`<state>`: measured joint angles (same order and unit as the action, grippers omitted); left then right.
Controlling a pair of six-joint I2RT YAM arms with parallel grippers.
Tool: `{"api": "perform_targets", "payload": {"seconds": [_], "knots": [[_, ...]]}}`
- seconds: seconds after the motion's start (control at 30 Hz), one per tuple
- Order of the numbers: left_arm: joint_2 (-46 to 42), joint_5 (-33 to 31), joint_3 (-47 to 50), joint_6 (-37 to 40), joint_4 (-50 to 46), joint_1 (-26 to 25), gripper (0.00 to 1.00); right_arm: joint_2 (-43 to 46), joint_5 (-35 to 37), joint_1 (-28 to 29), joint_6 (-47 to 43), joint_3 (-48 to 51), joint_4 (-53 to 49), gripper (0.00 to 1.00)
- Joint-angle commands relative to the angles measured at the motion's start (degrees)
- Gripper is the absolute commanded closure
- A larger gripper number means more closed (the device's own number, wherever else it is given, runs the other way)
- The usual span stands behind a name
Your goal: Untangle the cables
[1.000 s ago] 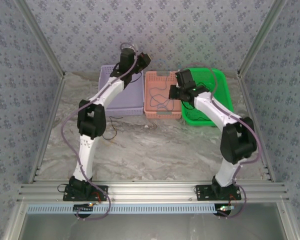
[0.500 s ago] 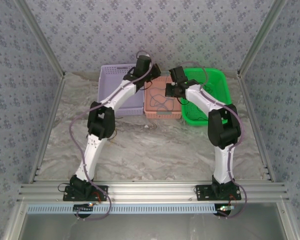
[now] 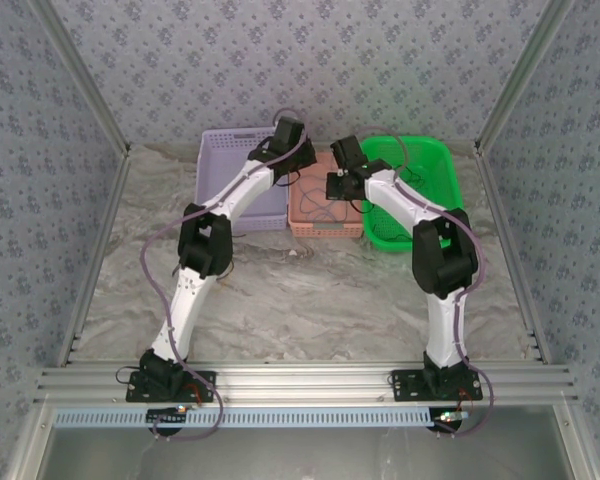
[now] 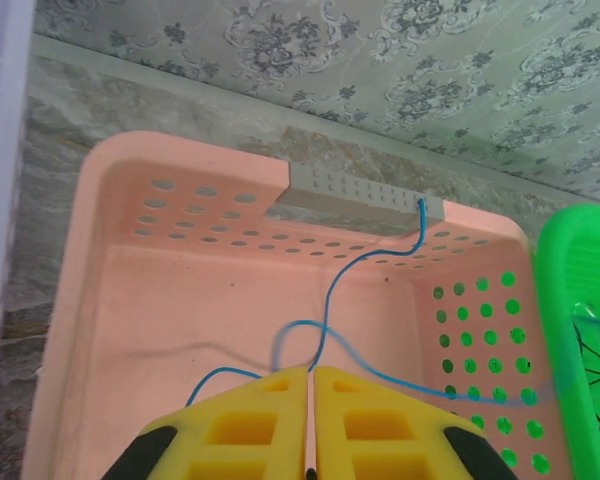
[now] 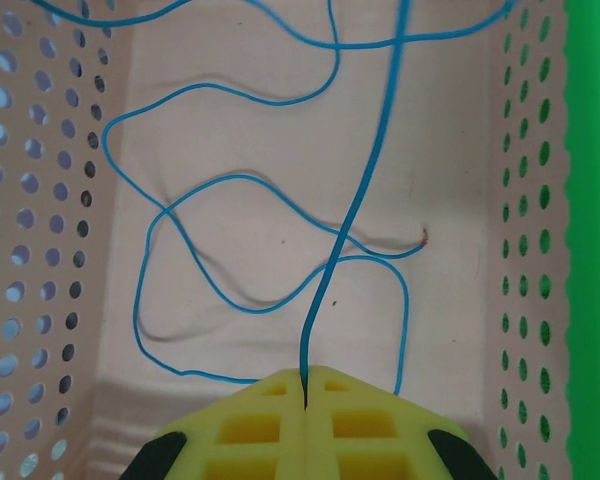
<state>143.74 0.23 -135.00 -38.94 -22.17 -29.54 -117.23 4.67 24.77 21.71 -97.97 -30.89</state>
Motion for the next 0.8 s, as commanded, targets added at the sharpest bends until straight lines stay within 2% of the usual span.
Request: {"api": "perform_targets", "payload": {"seconds": [0.0,0.03,0.13,0.23,0.4,0.5,0.53,0.63,0.7,0.77], "knots": [[-1.50,-4.02,-2.33,1.44,-3.44,-0.25,0.97,-1.16,-0.56,0.98,-2.06,-2.40,-2.75,1.00],[-2.08,-5.33,-1.99,1.46,-3.96,-0.49,1.00,-1.24,-0.62,1.08,-2.37,-2.51,-2.81,1.00],[-5.05,-10.14,1.44,0.82,-3.88,-0.92,1.00,-1.25,-0.40,1.74,-3.26,-2.77,-2.60,1.00],[-7.29,-10.20,6.03,0.66,0.17,-0.93,1.00,-2.57,-1.04,1.05,-2.31,-4.16,-3.29,1.00],[-1.58,-4.19,-3.04,1.33,-4.36,-0.94,1.00,-3.86,0.72,-0.49,-1.01,-4.44,-5.24,1.00],[1.12,-3.22,-7.44,1.81,-6.97,-1.24,1.00,-3.88,1.97,-0.94,-0.84,-4.42,-5.84,1.00],[1.36,-3.32,-8.06,2.00,-7.54,-1.41,0.97,-3.88,2.47,-1.01,-0.89,-4.51,-6.14,0.97],[0.33,-6.13,-8.09,3.44,-9.48,-1.96,0.52,-3.10,3.75,-0.97,-1.10,-4.42,-6.58,0.76],[-0.92,-9.45,-8.09,4.76,-11.45,-2.47,0.40,-1.32,4.28,-0.64,-1.31,-3.15,-5.53,0.65],[-2.32,-11.84,-7.92,5.06,-13.37,-2.54,0.34,1.17,5.22,-0.20,-1.50,-1.73,-4.51,0.58]]}}
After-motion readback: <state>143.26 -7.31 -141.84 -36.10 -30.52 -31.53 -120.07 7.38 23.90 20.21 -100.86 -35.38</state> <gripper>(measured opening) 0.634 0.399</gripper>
